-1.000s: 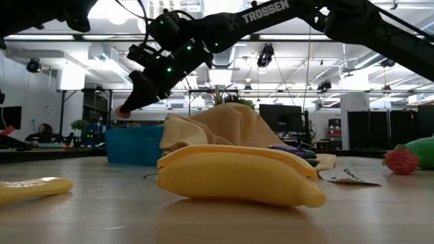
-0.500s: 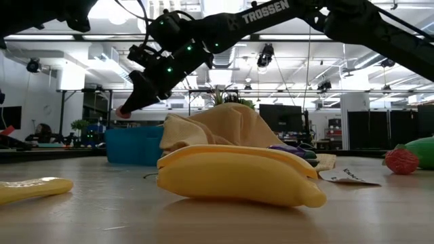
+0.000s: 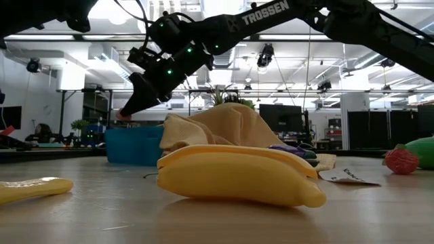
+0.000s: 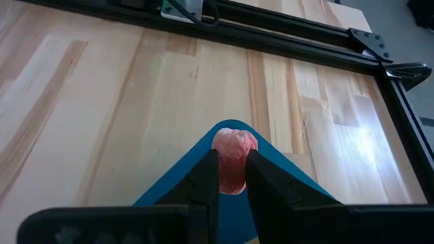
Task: Pick and placing Produce into tupperware
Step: Put the pink peach into the blue bin, then put the violet eggplant into the blue bin
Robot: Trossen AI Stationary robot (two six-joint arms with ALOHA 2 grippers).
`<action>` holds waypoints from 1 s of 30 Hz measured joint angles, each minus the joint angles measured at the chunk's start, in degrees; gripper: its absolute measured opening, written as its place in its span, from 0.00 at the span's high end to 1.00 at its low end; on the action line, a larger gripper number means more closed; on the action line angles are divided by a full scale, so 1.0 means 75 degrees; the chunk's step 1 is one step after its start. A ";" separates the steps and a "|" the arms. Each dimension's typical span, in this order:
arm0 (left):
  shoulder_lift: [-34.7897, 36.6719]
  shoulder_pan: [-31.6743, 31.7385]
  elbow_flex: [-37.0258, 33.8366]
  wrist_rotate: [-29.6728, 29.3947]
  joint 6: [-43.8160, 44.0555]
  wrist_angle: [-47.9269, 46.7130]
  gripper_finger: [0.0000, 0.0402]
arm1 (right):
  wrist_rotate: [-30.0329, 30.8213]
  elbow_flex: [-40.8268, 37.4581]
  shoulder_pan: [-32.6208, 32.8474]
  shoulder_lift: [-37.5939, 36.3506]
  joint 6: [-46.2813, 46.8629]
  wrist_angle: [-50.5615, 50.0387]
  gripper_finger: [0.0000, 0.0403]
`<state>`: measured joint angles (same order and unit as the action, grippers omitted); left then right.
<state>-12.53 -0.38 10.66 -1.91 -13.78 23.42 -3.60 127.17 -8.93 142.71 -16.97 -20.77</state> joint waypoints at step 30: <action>-0.0012 -0.0003 -0.0006 0.0000 0.0000 0.0000 0.62 | 0.0028 0.0000 0.0000 0.0000 0.0055 0.0061 0.69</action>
<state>-12.62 -0.40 10.61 -1.91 -13.78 23.42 -3.39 127.17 -8.93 142.71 -16.56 -20.31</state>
